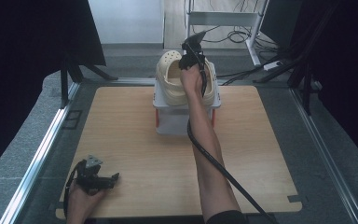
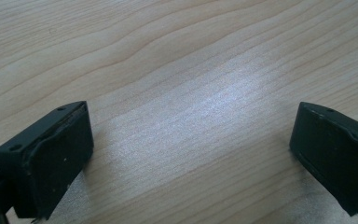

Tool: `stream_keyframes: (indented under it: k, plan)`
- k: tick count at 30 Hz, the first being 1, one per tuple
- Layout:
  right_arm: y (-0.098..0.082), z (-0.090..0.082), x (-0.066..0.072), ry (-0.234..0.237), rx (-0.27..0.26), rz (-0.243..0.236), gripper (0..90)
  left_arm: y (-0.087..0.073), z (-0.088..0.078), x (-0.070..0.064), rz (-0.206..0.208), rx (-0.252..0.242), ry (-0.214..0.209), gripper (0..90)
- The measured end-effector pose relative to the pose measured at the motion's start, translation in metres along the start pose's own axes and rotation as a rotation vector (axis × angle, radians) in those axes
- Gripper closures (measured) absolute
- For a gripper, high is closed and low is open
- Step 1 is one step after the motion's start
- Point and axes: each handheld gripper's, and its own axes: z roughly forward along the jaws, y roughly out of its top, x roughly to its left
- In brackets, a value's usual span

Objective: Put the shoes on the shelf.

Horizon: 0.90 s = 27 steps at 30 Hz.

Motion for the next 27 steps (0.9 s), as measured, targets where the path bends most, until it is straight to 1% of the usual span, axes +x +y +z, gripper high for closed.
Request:
stream_keyframes:
  k: [2,4,7,9,12,14,16,18,20,21,23,24,25,27]
  plan:
    - [0.0,-0.001,0.0,-0.001,0.001,-0.008,64.7,0.0,0.0,0.0,0.0,0.0,0.001,0.0]
    - [-0.001,-0.001,0.0,0.005,-0.002,-0.016,59.6,0.0,0.0,0.0,0.001,0.0,0.0,0.0]
    - [-0.003,0.0,0.0,0.002,-0.008,-0.047,54.7,0.0,0.0,0.0,0.001,0.0,0.0,0.0]
    - [-0.003,-0.001,0.001,0.006,-0.006,-0.087,49.5,0.0,0.0,0.0,0.001,0.0,0.0,0.0]
    - [-0.004,-0.004,0.003,0.025,-0.012,-0.124,42.1,0.0,0.0,0.0,0.001,0.0,-0.001,0.0]
    - [-0.006,-0.006,0.003,0.027,-0.01,-0.17,37.7,0.0,0.0,0.0,0.001,0.0,-0.001,0.0]
    - [-0.008,-0.007,0.004,0.038,-0.009,-0.191,34.5,0.0,0.0,0.0,0.001,0.0,-0.001,0.0]
    - [-0.01,-0.009,0.004,0.047,-0.01,-0.223,30.1,0.0,0.0,0.0,0.001,0.0,-0.001,0.0]
    - [-0.013,-0.011,0.004,0.066,-0.017,-0.255,26.4,0.0,0.0,0.0,0.001,0.0,-0.001,0.0]
    - [-0.014,-0.013,0.005,0.074,-0.019,-0.263,24.4,0.0,0.0,0.0,0.001,0.0,-0.001,0.0]
    - [-0.016,-0.016,0.004,0.083,-0.024,-0.279,22.2,0.0,0.001,0.0,0.0,-0.006,0.004,0.0]
    - [-0.016,-0.018,0.004,0.089,-0.033,-0.287,21.7,0.0,0.0,0.0,0.001,-0.001,-0.001,0.0]
    - [-0.018,-0.02,0.003,0.09,-0.034,-0.295,21.6,0.0,0.0,0.0,0.001,-0.001,-0.001,0.0]
    - [-0.02,-0.024,0.001,0.107,-0.034,-0.307,20.5,0.0,0.0,0.0,0.001,-0.001,-0.001,0.0]
